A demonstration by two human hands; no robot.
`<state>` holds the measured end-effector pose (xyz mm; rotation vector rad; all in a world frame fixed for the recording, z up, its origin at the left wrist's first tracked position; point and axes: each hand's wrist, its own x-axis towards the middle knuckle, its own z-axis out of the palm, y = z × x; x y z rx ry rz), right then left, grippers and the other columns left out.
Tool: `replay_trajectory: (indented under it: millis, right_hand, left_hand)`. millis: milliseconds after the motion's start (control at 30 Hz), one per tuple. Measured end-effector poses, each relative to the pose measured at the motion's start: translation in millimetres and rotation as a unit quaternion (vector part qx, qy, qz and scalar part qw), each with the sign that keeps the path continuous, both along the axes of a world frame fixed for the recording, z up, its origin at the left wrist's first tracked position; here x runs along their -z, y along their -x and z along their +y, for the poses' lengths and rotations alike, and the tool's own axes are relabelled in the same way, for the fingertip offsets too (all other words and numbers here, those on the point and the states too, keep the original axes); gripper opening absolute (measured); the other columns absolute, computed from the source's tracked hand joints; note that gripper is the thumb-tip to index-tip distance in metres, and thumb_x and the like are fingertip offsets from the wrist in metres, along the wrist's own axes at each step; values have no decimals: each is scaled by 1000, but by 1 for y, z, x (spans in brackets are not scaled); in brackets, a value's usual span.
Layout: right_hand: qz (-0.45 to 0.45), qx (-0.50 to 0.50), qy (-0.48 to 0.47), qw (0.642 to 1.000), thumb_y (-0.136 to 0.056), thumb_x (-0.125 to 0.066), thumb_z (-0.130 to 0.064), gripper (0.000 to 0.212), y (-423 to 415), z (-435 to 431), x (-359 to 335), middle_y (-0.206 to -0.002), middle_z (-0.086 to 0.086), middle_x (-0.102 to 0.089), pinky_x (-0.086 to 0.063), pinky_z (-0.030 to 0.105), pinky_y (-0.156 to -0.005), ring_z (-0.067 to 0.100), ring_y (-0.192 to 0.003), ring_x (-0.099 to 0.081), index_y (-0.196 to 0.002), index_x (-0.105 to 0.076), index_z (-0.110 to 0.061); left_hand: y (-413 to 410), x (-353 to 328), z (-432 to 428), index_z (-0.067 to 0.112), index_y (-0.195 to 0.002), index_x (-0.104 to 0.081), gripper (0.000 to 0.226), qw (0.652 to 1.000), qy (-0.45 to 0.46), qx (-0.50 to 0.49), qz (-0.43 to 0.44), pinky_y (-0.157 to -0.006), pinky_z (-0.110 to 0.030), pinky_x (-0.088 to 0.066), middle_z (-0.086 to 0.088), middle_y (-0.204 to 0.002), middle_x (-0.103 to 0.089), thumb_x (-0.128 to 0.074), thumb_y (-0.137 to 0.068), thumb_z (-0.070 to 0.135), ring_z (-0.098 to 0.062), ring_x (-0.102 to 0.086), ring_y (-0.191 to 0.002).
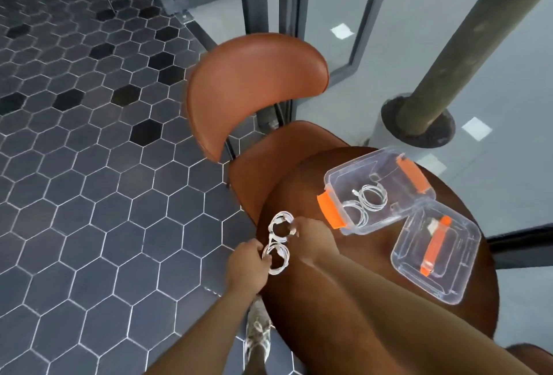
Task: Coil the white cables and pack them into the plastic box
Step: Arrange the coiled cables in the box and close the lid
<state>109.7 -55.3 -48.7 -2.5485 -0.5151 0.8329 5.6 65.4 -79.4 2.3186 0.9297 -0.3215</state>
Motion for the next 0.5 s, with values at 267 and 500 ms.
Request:
replay_trajectory:
  millis: [267, 500]
  right_hand:
    - [-31, 34, 57, 997, -97, -59, -26, 27, -21, 31, 50, -123, 10, -55, -50, 40, -85, 37, -108, -64, -119, -55, -11]
    - [-10, 85, 86, 993, -97, -60, -25, 22, -25, 39, 77, -117, 13, -60, -48, 41, -80, 39, -109, -62, -110, -53, -9]
  left_hand:
    - [-18, 38, 5, 13, -123, -57, 43, 999, -2, 13, 42, -91, -39, -49, -10, -121, -59, -69, -87, 33, -30, -64, -108]
    - [-20, 59, 8, 13, -106, -66, 22, 998, -38, 53, 19, -83, -35, -52, -6, -105, -68, -69, -89, 27, -25, -66, -101]
